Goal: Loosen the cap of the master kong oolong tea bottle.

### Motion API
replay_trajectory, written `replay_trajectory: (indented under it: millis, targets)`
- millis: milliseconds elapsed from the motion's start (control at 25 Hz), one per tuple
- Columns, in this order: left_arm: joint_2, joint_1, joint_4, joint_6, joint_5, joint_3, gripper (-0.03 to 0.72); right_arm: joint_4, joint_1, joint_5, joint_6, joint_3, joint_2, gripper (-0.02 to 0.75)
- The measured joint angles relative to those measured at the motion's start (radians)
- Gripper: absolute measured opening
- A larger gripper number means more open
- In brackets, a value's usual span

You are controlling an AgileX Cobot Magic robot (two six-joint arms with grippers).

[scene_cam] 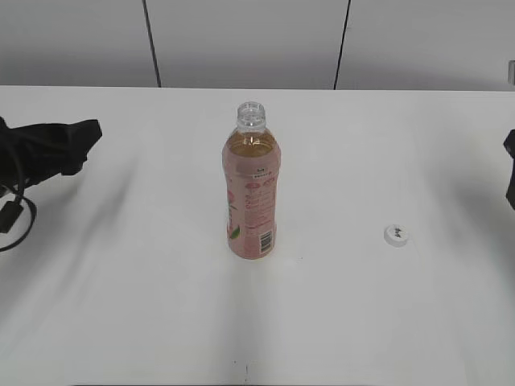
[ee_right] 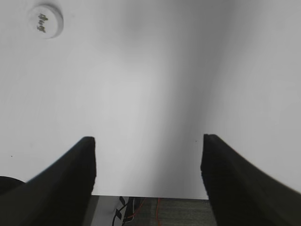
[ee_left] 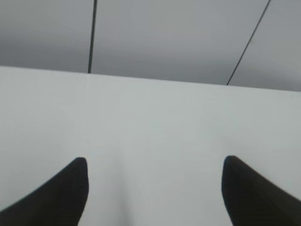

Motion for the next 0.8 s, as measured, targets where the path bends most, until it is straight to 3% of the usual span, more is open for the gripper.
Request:
replay_trajectory:
  millis: [120, 280, 480, 800]
  targets:
    - [-0.002, 0.102, 0.114, -0.086, 0.061, 0.0, 0.531, 0.0, -0.022, 0.019, 0.0, 0.0, -0.002, 0.526]
    - [-0.066, 0.164, 0.19, -0.149, 0.176, 0.001, 0.531, 0.013, -0.025, 0.03, 0.0, 0.009, -0.007, 0.526]
    - [-0.261, 0.173, 0.201, -0.226, 0.465, 0.001, 0.531, 0.029, -0.025, 0.006, 0.0, 0.078, -0.038, 0.526]
    - [-0.584, 0.162, 0.324, -0.565, 0.721, 0.001, 0.531, 0.039, -0.025, -0.02, 0.0, 0.175, -0.195, 0.526]
